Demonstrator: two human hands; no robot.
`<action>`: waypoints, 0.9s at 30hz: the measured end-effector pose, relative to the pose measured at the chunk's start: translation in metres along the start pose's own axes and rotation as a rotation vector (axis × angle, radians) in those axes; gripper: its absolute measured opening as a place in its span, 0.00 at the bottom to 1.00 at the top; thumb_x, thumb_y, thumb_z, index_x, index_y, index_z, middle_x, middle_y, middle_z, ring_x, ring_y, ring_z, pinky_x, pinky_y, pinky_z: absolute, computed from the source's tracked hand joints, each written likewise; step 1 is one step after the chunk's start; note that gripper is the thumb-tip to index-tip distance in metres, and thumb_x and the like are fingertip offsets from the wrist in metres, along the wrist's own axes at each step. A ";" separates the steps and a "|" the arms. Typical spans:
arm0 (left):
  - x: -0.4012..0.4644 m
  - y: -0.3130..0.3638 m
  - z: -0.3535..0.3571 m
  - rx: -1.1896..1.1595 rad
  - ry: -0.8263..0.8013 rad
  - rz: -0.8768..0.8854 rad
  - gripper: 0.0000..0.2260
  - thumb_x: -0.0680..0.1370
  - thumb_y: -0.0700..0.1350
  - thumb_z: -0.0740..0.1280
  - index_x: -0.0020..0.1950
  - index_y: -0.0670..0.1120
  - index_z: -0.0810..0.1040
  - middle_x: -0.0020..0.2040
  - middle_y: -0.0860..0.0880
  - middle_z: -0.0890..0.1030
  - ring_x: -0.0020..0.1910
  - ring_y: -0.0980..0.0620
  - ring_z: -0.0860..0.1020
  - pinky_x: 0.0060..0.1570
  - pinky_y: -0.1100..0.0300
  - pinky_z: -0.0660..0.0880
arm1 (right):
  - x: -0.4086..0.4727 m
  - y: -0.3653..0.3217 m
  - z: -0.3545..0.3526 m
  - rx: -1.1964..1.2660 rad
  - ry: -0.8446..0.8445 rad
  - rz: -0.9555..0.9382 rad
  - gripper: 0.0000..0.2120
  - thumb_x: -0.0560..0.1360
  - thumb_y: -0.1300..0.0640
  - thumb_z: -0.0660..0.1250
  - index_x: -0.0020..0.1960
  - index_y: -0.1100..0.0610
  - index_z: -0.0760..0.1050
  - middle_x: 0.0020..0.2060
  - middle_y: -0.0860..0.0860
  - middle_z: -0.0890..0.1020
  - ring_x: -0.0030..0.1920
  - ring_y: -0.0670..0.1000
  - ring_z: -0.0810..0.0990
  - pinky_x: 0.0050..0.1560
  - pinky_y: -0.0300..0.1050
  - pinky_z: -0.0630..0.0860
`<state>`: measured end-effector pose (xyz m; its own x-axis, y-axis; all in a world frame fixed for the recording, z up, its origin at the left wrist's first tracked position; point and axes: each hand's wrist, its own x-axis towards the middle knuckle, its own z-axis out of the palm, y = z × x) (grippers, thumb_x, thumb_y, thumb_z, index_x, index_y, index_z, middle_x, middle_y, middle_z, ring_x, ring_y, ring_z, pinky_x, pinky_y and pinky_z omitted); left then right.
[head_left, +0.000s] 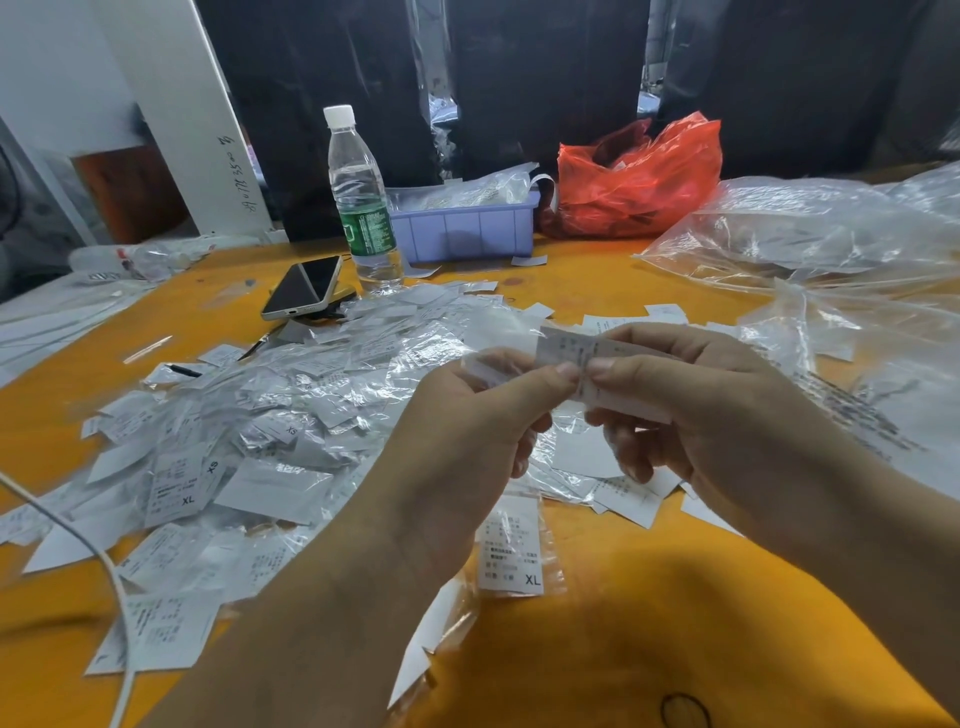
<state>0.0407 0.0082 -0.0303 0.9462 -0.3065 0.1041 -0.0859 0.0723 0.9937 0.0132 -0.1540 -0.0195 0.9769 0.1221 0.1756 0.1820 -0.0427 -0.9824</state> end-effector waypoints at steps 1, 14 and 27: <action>0.001 -0.001 -0.001 0.008 0.003 -0.002 0.09 0.75 0.43 0.71 0.35 0.50 0.82 0.27 0.53 0.72 0.25 0.58 0.68 0.27 0.65 0.66 | 0.000 0.000 -0.001 -0.004 -0.002 0.004 0.05 0.76 0.62 0.66 0.45 0.62 0.80 0.29 0.51 0.77 0.27 0.48 0.73 0.25 0.38 0.70; 0.001 0.000 -0.005 -0.013 0.026 -0.004 0.04 0.75 0.43 0.71 0.47 0.44 0.82 0.27 0.54 0.71 0.26 0.58 0.68 0.27 0.65 0.67 | 0.006 -0.006 -0.010 0.039 -0.130 0.051 0.16 0.64 0.56 0.69 0.50 0.63 0.81 0.32 0.55 0.80 0.29 0.50 0.76 0.27 0.39 0.74; 0.001 0.002 -0.005 -0.087 0.040 -0.017 0.05 0.77 0.44 0.69 0.46 0.47 0.85 0.27 0.55 0.67 0.24 0.58 0.65 0.24 0.67 0.65 | 0.007 -0.004 -0.012 0.083 -0.076 0.006 0.01 0.67 0.59 0.73 0.38 0.56 0.84 0.30 0.54 0.79 0.28 0.50 0.75 0.27 0.40 0.73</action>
<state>0.0427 0.0127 -0.0282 0.9592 -0.2701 0.0835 -0.0438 0.1498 0.9877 0.0211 -0.1645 -0.0133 0.9660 0.1968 0.1677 0.1632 0.0386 -0.9858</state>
